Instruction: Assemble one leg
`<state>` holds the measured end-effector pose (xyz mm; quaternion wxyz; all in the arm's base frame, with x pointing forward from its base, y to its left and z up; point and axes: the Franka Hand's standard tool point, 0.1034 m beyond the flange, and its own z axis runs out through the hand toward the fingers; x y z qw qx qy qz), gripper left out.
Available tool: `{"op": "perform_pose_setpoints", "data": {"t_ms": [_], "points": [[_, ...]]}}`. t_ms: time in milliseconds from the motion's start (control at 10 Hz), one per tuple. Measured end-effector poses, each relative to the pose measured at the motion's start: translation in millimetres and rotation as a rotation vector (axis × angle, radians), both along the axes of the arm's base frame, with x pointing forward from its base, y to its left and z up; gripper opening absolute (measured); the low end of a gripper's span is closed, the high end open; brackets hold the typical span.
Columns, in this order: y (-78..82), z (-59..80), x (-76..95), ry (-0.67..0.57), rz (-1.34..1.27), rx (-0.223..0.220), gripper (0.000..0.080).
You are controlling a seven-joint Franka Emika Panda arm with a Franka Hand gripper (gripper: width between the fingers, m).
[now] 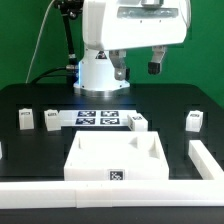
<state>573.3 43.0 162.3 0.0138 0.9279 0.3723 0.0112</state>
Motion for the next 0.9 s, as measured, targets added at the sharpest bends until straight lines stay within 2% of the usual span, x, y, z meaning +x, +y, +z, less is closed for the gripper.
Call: {"op": "perform_pose_setpoints", "data": {"t_ms": [900], "points": [[0.0, -0.4, 0.0, 0.0, 0.0, 0.0, 0.065]]}}
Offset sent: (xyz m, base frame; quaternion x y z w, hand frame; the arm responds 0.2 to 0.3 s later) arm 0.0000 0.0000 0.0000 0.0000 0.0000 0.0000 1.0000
